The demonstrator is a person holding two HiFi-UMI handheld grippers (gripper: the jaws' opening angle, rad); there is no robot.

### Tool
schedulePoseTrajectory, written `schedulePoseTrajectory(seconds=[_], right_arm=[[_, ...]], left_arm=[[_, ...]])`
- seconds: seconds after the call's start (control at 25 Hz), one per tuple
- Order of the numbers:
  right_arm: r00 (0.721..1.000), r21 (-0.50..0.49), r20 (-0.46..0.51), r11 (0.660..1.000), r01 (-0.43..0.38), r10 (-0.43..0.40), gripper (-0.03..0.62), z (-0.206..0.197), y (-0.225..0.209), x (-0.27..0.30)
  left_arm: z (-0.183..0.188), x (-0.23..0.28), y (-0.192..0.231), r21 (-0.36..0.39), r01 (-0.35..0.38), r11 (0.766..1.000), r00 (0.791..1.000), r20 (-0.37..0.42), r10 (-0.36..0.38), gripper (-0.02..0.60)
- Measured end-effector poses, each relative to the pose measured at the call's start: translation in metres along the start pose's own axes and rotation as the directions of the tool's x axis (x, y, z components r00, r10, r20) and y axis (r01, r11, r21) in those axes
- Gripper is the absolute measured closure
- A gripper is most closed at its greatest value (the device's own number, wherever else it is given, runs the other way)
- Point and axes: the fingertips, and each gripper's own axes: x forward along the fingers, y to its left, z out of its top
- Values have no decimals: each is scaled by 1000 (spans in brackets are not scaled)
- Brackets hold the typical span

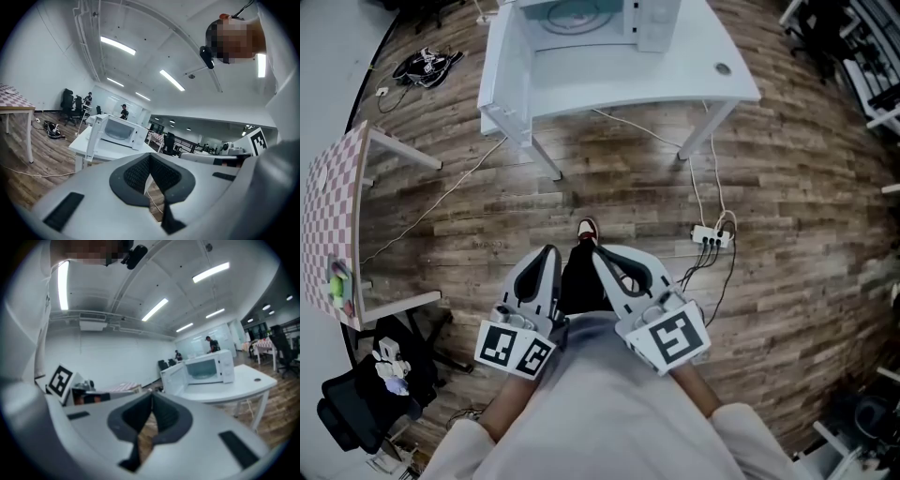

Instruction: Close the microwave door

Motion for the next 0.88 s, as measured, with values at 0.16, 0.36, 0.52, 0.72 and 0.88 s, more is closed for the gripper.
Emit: schedulePoseTrajectory(seconds=[0.16, 0.36, 0.52, 0.72, 0.88], right_arm=[[1000, -4, -22, 1000, -2, 2, 571, 9, -10, 17], [999, -2, -39, 1000, -28, 28, 571, 13, -19, 44], [997, -5, -59, 999, -54, 54, 571, 17, -26, 69], [995, -9, -73, 998, -63, 62, 571, 29, -40, 97], [994, -22, -76, 997, -76, 74, 571, 37, -47, 121]], left_arm=[[11, 16, 11, -19, -3, 1000, 1000, 15, 3, 565], [17, 32, 35, -44, -17, 999, 1000, 15, 18, 565], [26, 47, 56, -59, -28, 998, 999, 19, 30, 565], [42, 67, 76, -65, -29, 997, 999, 23, 31, 565], [52, 80, 94, -70, -29, 997, 999, 31, 31, 565]])
